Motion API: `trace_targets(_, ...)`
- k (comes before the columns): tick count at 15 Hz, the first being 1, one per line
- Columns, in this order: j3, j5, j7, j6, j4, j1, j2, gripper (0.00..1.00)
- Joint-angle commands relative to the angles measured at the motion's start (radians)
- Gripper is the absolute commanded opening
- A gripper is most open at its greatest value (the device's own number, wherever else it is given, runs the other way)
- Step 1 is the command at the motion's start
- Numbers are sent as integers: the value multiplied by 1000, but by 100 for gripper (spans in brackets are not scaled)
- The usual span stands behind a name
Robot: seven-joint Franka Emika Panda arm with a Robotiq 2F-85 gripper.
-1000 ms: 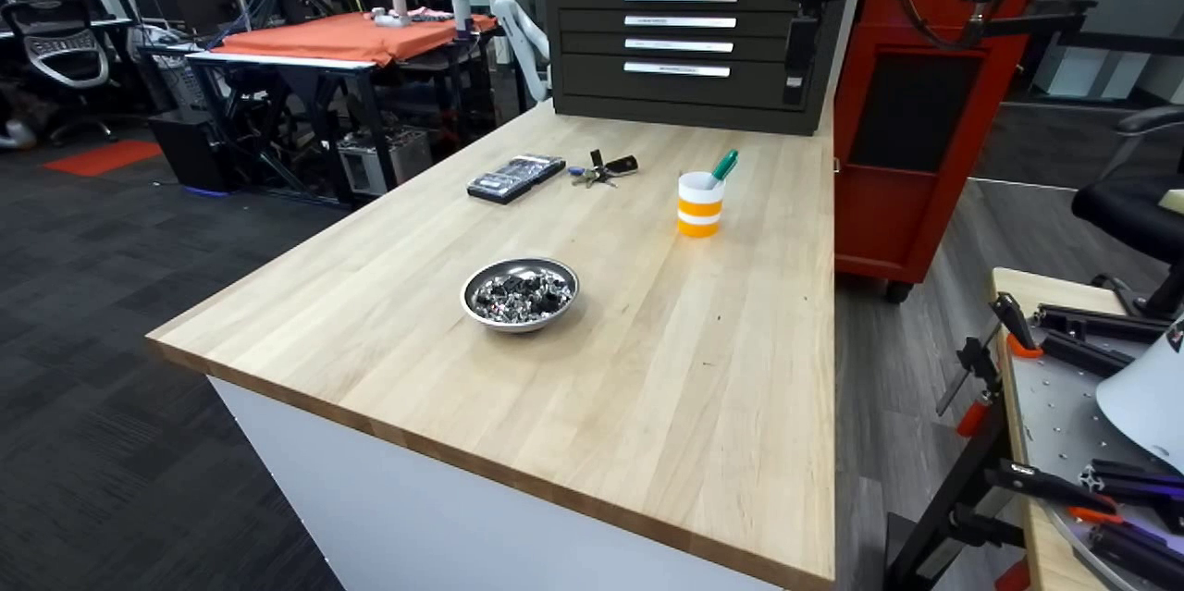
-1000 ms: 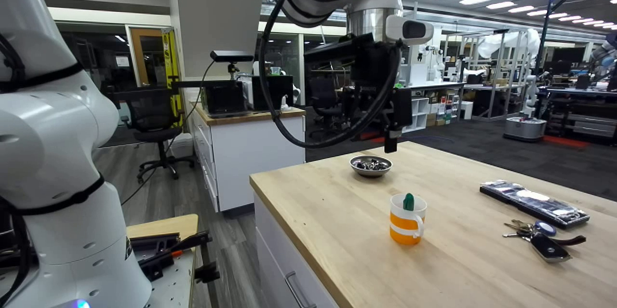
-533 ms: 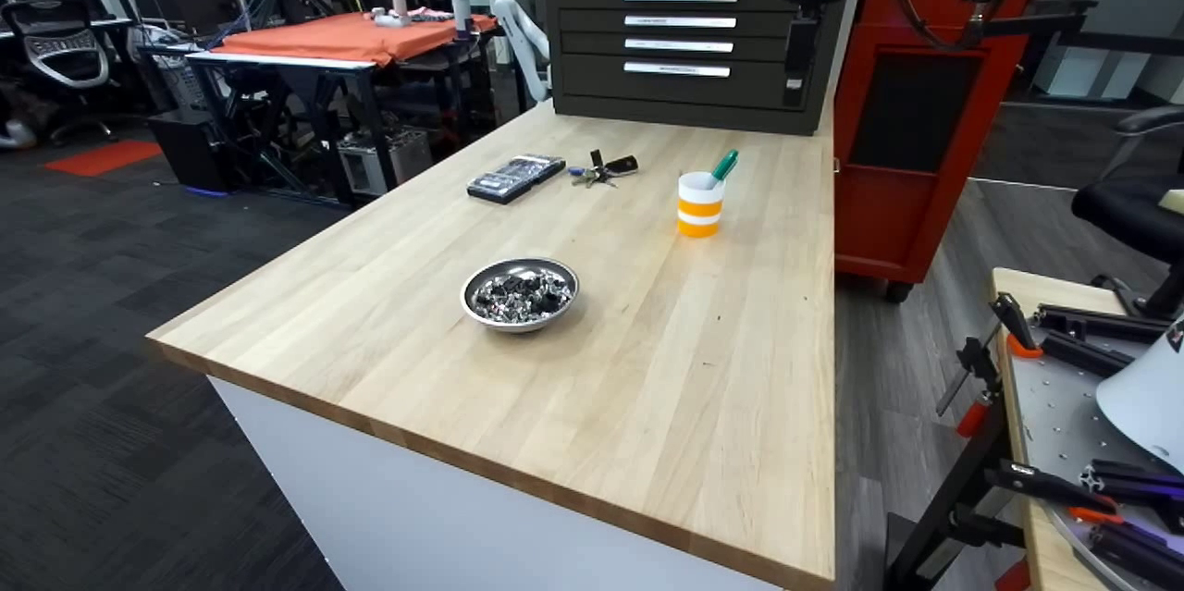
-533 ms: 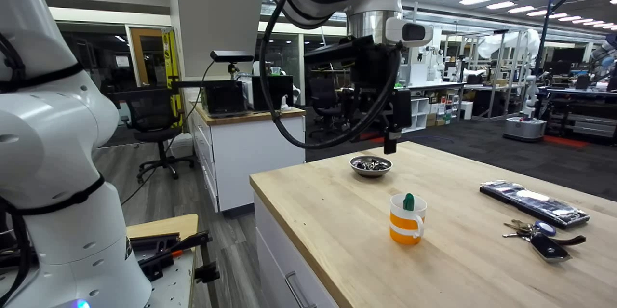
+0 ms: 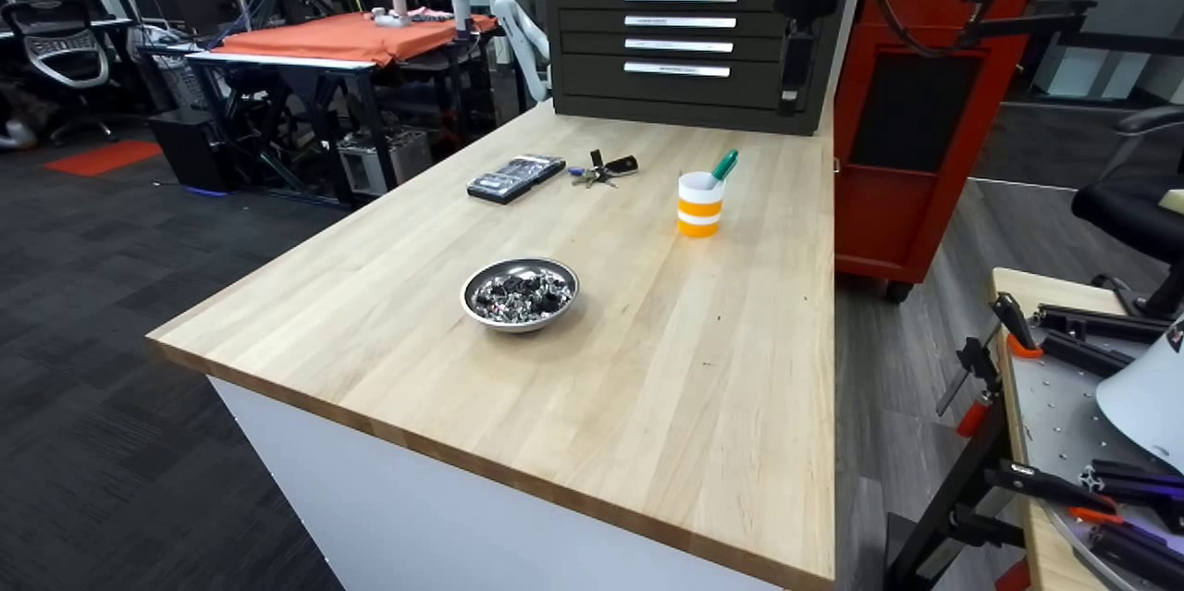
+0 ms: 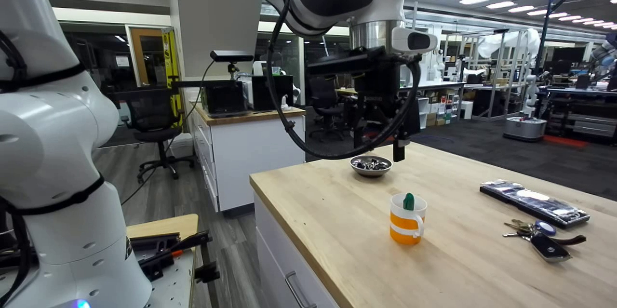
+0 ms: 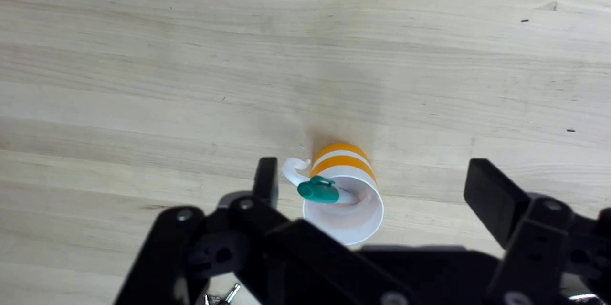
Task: Remove the green marker from the orange and white mug
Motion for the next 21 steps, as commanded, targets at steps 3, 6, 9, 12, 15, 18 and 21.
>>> trace_targets(3,-20,8,-106,106,5,-20,58,100)
trace_targets(6,-31,39,-170,138,13,-29,93,100)
trace_targets(9,-33,72,-245,170,17,-36,117,100)
trace_targets(12,-29,116,-330,197,28,-42,142,100)
trace_targets(15,-26,156,-400,198,46,-46,167,100)
trace_targets(18,-21,216,-499,186,63,-52,197,100)
trace_targets(21,-14,250,-578,180,78,-61,227,100)
